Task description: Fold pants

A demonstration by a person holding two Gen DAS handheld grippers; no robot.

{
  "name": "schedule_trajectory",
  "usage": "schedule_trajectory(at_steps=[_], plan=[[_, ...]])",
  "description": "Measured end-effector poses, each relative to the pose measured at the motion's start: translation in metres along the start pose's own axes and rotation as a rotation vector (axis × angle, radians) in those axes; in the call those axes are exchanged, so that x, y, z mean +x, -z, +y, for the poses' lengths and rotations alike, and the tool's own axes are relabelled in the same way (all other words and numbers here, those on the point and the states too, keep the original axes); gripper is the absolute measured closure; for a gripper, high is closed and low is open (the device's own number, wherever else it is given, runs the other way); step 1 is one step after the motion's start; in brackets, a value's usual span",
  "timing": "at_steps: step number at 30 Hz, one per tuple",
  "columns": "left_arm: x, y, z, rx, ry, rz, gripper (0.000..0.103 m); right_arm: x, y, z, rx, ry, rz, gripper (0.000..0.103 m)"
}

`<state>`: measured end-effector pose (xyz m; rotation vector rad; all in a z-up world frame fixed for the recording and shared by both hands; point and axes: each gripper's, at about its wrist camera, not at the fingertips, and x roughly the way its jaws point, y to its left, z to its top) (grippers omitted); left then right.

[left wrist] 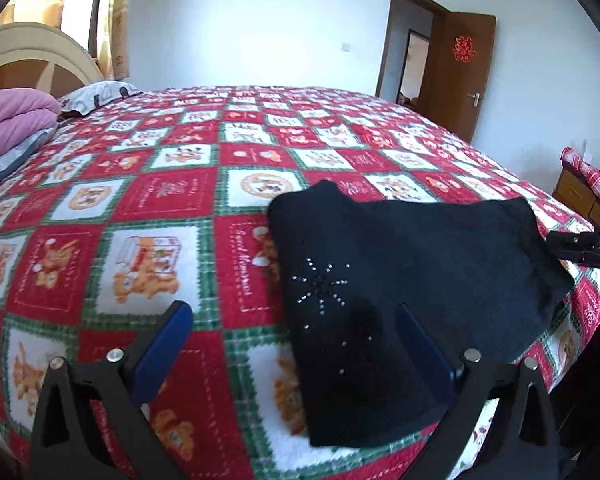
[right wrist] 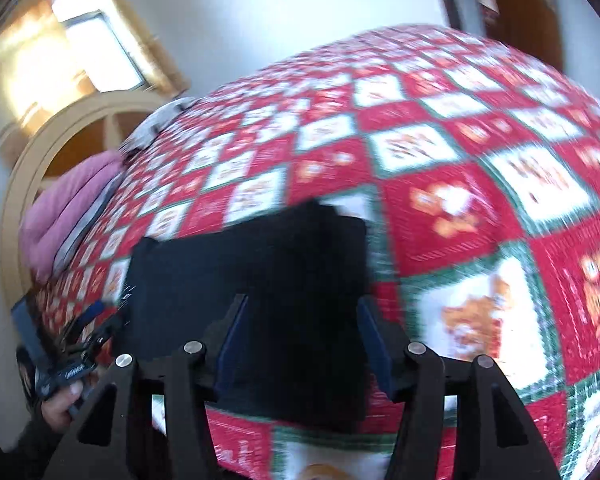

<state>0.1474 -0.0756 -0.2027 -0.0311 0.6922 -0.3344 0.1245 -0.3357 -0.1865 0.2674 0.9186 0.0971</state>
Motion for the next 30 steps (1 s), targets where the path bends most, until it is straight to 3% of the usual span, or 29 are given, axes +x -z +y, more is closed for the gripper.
schedule_trajectory(at_steps=[4, 16, 25, 28, 30], plan=[[0.012, -0.001, -0.004, 0.005, 0.007, 0.023, 0.0, 0.009, 0.003, -0.025, 0.066, -0.01, 0.015, 0.047], [0.03, -0.005, -0.008, 0.025, -0.008, 0.034, 0.0, 0.018, 0.007, -0.022, 0.037, -0.044, -0.023, 0.047], [0.027, -0.007, -0.005, -0.009, 0.031, 0.039, 0.001, 0.022, 0.014, -0.017, 0.048, -0.083, -0.017, 0.049], [0.024, -0.007, -0.001, -0.032, 0.053, 0.023, 0.01, 0.021, 0.015, -0.018, 0.062, -0.123, -0.011, 0.066], [0.021, -0.007, 0.002, -0.045, 0.08, 0.014, 0.031, 0.022, 0.015, -0.02, 0.08, -0.14, -0.007, 0.069]])
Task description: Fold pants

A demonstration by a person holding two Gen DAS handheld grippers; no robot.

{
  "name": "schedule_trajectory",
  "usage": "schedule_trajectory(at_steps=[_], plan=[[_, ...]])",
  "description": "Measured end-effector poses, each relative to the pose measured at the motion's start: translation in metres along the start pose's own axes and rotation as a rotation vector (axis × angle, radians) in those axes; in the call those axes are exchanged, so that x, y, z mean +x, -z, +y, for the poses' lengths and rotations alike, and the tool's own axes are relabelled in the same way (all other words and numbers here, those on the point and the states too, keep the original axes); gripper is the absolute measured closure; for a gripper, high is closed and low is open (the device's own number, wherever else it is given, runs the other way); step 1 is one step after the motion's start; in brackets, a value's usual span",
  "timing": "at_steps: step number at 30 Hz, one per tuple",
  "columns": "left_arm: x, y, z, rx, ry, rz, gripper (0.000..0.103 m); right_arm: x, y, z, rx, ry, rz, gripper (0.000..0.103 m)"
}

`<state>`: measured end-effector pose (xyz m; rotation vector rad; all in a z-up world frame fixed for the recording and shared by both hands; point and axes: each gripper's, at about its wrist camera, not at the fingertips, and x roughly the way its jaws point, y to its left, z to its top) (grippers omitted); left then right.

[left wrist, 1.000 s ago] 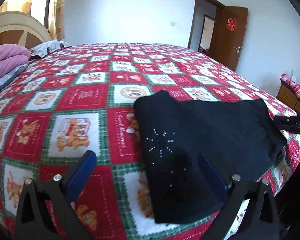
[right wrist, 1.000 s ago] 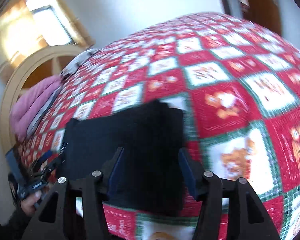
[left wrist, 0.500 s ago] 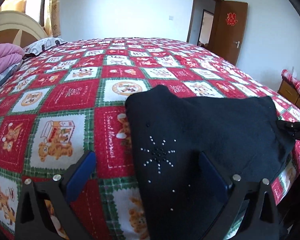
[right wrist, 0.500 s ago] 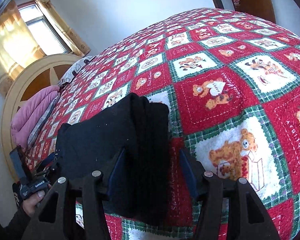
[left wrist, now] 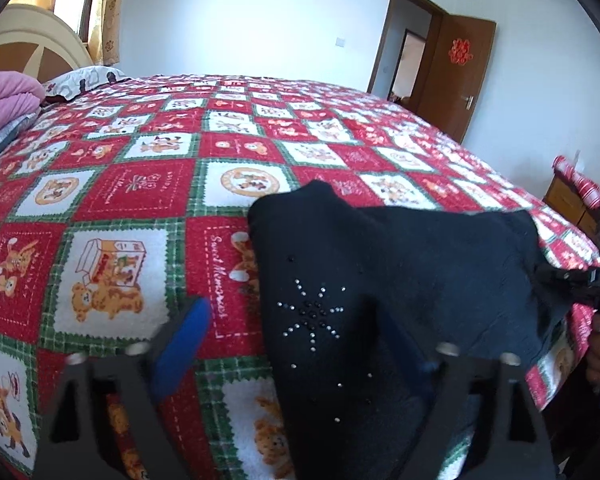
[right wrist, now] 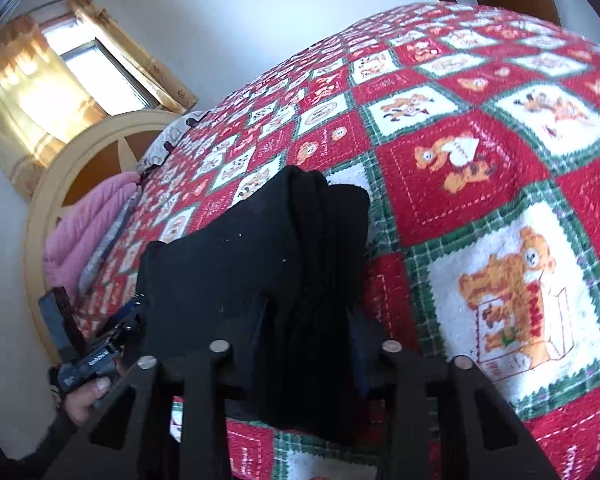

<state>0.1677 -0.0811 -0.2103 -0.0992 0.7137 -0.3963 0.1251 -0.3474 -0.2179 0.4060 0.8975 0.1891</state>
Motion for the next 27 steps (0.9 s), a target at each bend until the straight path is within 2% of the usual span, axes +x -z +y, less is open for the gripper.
schedule_trajectory(at_steps=[2, 7, 8, 9, 11, 12, 17, 22, 25, 27], plan=[[0.001, -0.001, 0.002, -0.015, 0.039, 0.007, 0.039, 0.0, 0.0, 0.0, -0.005, -0.003, 0.001, 0.072], [0.004, -0.003, 0.003, -0.039, 0.066, 0.009, 0.04, 0.0, 0.002, 0.002, -0.017, 0.005, 0.002, 0.072], [0.004, -0.004, 0.003, -0.037, 0.077, 0.01, 0.05, 0.0, 0.002, 0.001, -0.013, 0.003, 0.003, 0.072], [0.004, -0.004, 0.003, -0.037, 0.094, 0.014, 0.07, 0.001, 0.002, 0.0, -0.007, 0.002, 0.005, 0.072], [0.004, -0.006, 0.003, -0.044, 0.133, 0.023, 0.083, 0.0, 0.003, 0.001, -0.007, 0.004, 0.002, 0.074], [0.004, -0.006, 0.003, -0.044, 0.141, 0.025, 0.086, -0.001, 0.003, 0.004, -0.019, 0.011, -0.003, 0.075], [-0.008, -0.009, 0.011, -0.09, 0.182, -0.012, 0.091, -0.011, 0.004, 0.022, -0.071, 0.031, -0.042, 0.079], [-0.033, -0.017, 0.024, -0.126, 0.208, -0.079, 0.092, -0.018, -0.006, 0.046, -0.114, 0.001, -0.073, 0.079], [-0.048, -0.026, 0.039, -0.152, 0.191, -0.122, 0.092, -0.008, -0.02, 0.069, -0.156, -0.015, -0.064, 0.079], [-0.058, -0.031, 0.055, -0.168, 0.146, -0.151, 0.092, 0.005, -0.033, 0.085, -0.189, -0.034, -0.049, 0.079]])
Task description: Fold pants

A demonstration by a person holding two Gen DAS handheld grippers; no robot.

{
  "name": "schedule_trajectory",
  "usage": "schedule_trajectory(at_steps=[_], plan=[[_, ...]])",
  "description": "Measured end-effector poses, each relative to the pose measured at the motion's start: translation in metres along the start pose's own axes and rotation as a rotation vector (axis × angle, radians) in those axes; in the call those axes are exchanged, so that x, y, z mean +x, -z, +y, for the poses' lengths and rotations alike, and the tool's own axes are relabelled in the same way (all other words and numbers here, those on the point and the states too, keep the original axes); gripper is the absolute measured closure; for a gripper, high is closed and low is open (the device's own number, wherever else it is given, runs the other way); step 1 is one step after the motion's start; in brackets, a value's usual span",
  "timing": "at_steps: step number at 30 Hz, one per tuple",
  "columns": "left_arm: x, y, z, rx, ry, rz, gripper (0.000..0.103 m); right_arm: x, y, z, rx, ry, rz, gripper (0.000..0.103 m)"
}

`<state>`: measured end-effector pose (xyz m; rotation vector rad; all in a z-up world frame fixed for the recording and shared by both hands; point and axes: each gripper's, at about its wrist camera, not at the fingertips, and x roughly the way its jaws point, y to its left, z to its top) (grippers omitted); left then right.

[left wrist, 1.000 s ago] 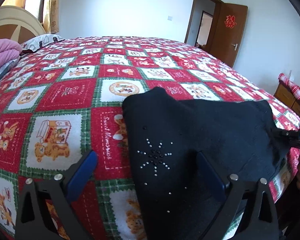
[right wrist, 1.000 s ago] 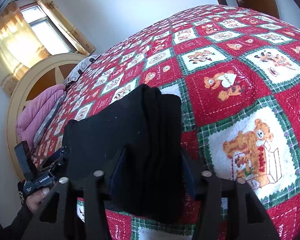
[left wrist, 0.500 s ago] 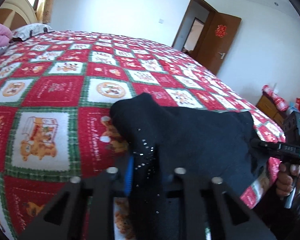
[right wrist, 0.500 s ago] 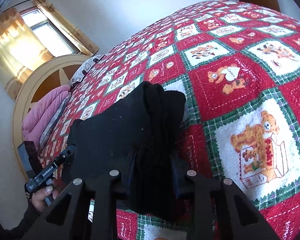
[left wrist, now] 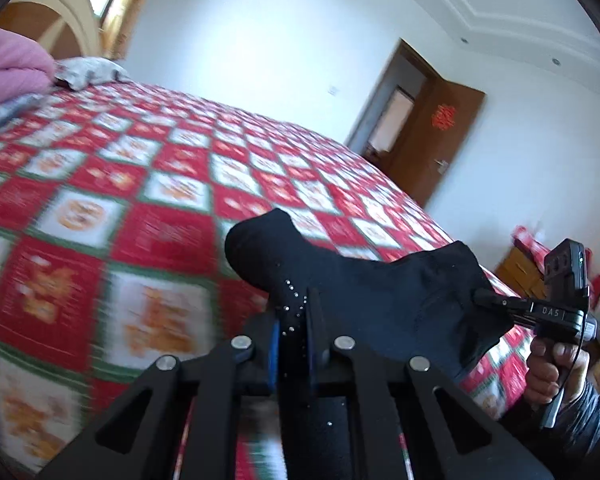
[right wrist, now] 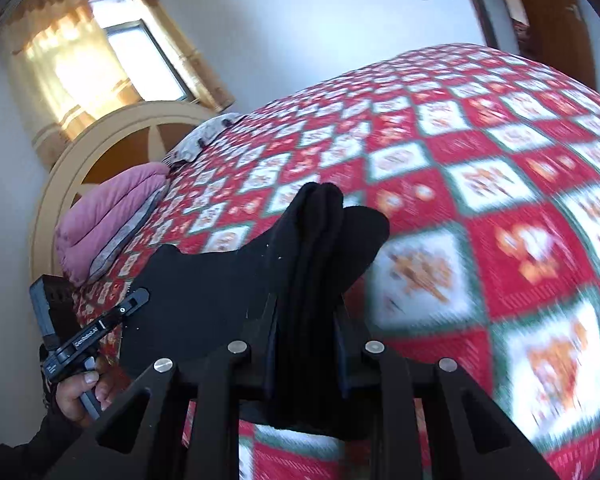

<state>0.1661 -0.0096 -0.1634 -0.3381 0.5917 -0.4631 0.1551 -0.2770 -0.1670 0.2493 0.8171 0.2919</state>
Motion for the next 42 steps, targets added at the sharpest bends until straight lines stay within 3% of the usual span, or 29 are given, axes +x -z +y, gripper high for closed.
schedule_trajectory(at_steps=[11, 16, 22, 27, 33, 35, 37, 40, 42], plan=[[-0.042, -0.038, 0.088, -0.073, -0.229, -0.152, 0.092, 0.115, -0.08, 0.109, -0.166, -0.121, 0.069, 0.08], [-0.042, -0.032, 0.116, -0.096, -0.296, -0.149, 0.092, 0.171, -0.09, 0.142, -0.209, -0.138, 0.139, 0.08], [-0.025, -0.013, 0.147, -0.149, -0.323, -0.085, 0.092, 0.219, -0.082, 0.132, -0.164, -0.14, 0.257, 0.08], [-0.017, 0.001, 0.15, -0.149, -0.35, -0.049, 0.081, 0.235, -0.079, 0.12, -0.136, -0.143, 0.292, 0.076], [-0.018, 0.004, 0.151, -0.153, -0.361, -0.05, 0.068, 0.246, -0.075, 0.103, -0.068, -0.134, 0.311, 0.064], [-0.018, 0.005, 0.151, -0.147, -0.384, -0.055, 0.059, 0.247, -0.073, 0.1, -0.065, -0.114, 0.302, 0.05], [-0.018, 0.006, 0.15, -0.135, -0.388, -0.055, 0.059, 0.248, -0.073, 0.096, -0.055, -0.089, 0.3, 0.04], [-0.017, 0.006, 0.146, -0.108, -0.413, -0.048, 0.055, 0.251, -0.071, 0.09, -0.032, -0.087, 0.299, 0.039], [-0.017, 0.006, 0.145, -0.1, -0.435, -0.044, 0.047, 0.25, -0.07, 0.092, -0.048, -0.066, 0.287, 0.034]])
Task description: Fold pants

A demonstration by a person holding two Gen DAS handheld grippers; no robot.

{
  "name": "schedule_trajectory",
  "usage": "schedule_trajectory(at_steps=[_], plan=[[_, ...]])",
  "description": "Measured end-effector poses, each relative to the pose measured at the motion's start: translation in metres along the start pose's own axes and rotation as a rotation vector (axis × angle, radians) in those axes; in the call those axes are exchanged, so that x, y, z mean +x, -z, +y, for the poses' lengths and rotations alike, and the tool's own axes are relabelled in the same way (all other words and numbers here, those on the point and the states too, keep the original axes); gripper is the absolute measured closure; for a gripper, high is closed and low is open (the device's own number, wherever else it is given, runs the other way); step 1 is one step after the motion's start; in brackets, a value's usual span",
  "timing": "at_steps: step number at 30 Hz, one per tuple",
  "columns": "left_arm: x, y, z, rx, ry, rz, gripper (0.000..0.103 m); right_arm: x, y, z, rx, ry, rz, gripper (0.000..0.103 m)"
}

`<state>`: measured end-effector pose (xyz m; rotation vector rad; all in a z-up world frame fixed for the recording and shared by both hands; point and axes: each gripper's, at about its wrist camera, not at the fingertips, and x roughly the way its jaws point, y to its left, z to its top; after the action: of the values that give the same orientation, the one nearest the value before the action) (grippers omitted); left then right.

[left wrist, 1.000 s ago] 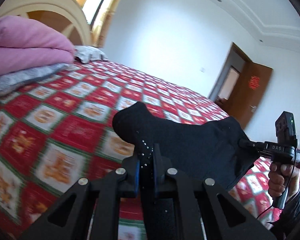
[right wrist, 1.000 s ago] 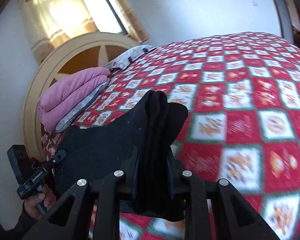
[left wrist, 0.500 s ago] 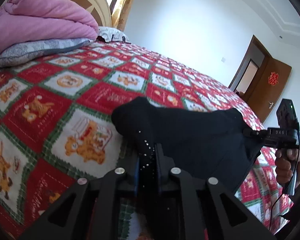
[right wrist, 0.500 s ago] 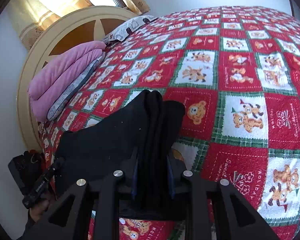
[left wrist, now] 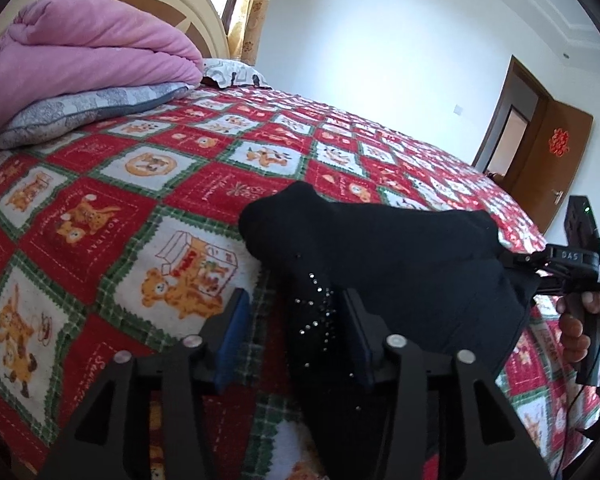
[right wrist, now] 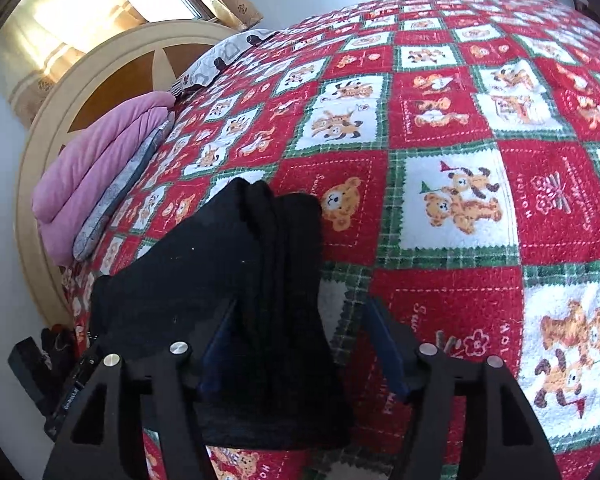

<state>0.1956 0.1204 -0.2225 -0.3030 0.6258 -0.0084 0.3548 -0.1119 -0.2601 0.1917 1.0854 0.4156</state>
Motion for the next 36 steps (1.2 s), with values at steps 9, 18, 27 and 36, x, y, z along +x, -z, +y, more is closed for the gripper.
schedule_trajectory(at_steps=[9, 18, 27, 36], plan=[[-0.013, 0.001, 0.005, -0.024, -0.073, 0.034, 0.017, -0.042, 0.007, -0.007, 0.06, 0.091, -0.113, 0.031], [-0.059, -0.003, -0.019, 0.022, -0.054, -0.044, 0.012, -0.095, 0.06, 0.013, 0.076, 0.157, -0.198, 0.031], [-0.088, -0.008, -0.047, 0.064, -0.004, -0.099, 0.009, -0.136, 0.11, 0.049, 0.023, 0.186, -0.252, 0.031], [-0.104, -0.011, -0.057, 0.072, 0.008, -0.142, 0.008, -0.172, 0.128, 0.074, -0.024, 0.191, -0.327, 0.031]])
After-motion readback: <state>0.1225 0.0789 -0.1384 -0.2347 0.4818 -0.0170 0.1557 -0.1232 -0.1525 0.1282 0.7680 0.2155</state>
